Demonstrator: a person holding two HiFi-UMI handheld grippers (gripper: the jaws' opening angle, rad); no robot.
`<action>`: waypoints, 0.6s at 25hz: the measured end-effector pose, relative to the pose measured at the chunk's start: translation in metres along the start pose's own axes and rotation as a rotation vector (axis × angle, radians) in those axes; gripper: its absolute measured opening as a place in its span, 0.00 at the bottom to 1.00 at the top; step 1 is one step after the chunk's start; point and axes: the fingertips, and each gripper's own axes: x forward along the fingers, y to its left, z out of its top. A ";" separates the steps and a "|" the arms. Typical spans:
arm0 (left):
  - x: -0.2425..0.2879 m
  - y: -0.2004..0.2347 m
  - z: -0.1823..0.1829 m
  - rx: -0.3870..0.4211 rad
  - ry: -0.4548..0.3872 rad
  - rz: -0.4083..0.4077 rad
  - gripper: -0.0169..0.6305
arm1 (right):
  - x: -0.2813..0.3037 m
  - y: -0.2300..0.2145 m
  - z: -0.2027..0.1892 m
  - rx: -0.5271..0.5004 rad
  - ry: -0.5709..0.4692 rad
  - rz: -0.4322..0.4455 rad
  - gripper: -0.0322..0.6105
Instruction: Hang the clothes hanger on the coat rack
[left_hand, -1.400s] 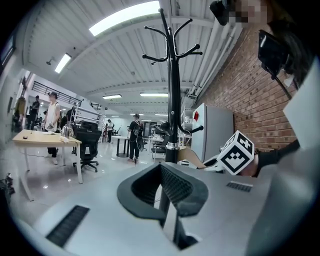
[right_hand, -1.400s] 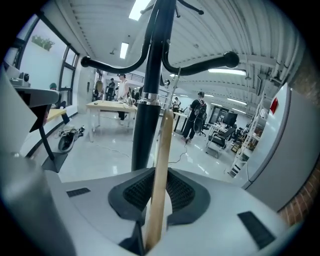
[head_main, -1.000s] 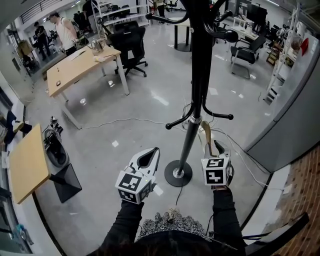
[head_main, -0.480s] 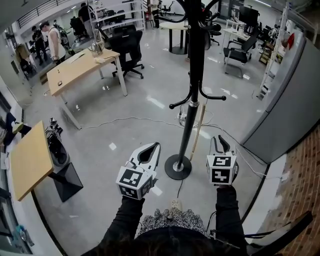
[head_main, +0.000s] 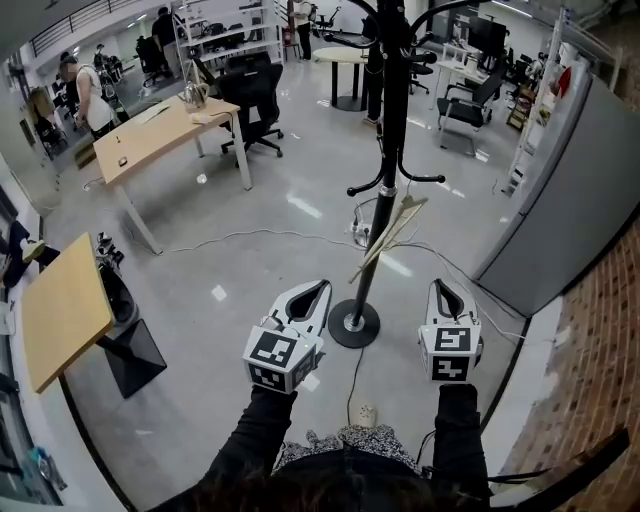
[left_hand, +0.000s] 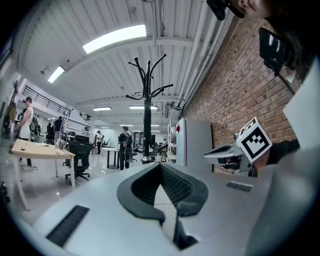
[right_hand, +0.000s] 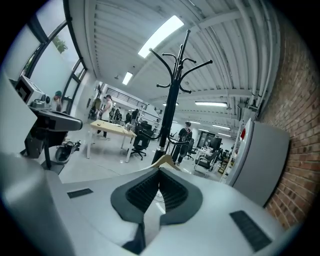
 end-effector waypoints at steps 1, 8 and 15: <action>-0.003 -0.002 0.003 -0.002 -0.006 0.000 0.04 | -0.005 0.000 0.004 -0.008 -0.009 -0.006 0.07; -0.016 -0.019 0.011 0.005 -0.015 -0.008 0.04 | -0.030 -0.002 0.014 0.030 -0.086 -0.003 0.07; -0.025 -0.042 0.023 -0.003 -0.021 0.000 0.04 | -0.054 -0.008 0.012 0.051 -0.142 0.003 0.07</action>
